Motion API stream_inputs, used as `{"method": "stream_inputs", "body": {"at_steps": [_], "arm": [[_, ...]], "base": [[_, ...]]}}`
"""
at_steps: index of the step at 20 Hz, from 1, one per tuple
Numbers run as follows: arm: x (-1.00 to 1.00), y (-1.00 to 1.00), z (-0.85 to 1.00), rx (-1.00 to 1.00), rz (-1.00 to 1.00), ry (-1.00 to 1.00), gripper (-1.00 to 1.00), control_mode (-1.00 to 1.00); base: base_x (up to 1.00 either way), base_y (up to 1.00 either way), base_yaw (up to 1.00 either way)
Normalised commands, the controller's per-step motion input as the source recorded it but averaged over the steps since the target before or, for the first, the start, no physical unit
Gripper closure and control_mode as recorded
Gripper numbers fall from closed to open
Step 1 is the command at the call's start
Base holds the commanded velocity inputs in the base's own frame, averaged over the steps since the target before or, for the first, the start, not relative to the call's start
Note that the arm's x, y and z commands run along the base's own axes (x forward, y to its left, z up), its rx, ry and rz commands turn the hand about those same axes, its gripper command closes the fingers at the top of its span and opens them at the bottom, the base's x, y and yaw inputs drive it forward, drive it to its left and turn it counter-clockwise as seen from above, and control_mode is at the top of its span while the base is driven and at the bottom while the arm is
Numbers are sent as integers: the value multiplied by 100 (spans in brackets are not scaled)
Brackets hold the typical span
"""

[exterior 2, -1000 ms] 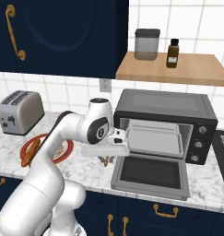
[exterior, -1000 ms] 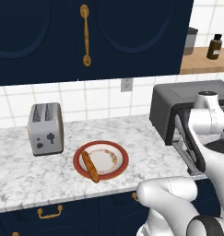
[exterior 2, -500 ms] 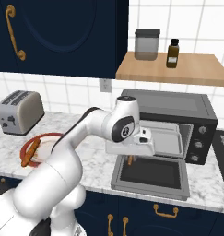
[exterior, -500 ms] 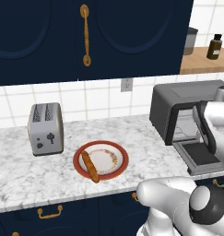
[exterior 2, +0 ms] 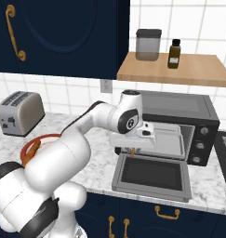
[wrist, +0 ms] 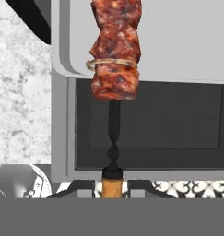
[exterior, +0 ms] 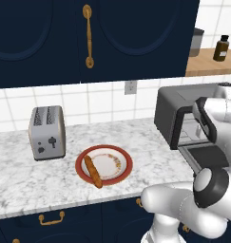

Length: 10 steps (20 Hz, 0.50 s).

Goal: Pick up the kebab skewer and baguette bread, and place them inside the toaster oven. Close the toaster oven door and start by setting the timer.

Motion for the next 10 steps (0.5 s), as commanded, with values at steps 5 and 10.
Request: {"method": "stream_inputs", "body": {"at_steps": [5,10], "arm": [[33,0,-20,0,0,-9,100,-100],[41,0,-13,0,0,-2,100,-100]], "base": [[0,0,0],[0,0,0]]}}
